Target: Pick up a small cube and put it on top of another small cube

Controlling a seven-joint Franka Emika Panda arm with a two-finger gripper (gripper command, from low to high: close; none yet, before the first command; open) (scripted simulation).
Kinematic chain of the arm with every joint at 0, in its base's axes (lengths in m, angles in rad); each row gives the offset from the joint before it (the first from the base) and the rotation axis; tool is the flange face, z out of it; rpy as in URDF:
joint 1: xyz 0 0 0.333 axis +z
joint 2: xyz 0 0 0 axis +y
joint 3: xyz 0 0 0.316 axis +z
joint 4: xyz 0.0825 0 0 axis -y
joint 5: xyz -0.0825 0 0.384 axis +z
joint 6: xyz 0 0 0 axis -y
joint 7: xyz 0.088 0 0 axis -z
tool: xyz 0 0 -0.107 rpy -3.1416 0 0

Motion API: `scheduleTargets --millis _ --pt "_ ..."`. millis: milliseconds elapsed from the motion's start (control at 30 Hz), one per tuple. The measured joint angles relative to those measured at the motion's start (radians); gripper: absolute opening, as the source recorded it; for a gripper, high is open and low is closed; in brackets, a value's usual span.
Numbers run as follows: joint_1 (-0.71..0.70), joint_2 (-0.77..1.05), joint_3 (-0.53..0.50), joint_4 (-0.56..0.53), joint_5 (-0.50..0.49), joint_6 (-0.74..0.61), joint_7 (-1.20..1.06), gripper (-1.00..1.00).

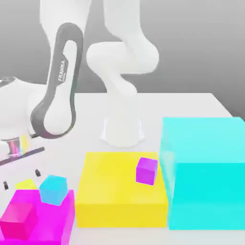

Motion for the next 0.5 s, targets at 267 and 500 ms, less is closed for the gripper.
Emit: scheduleTargets --millis 267,500 --pt "-0.065 0.056 0.079 0.018 0.073 0.034 -0.056 -1.00" --pt "0.080 -0.088 -0.106 -0.029 -0.124 -0.055 0.093 -1.00"
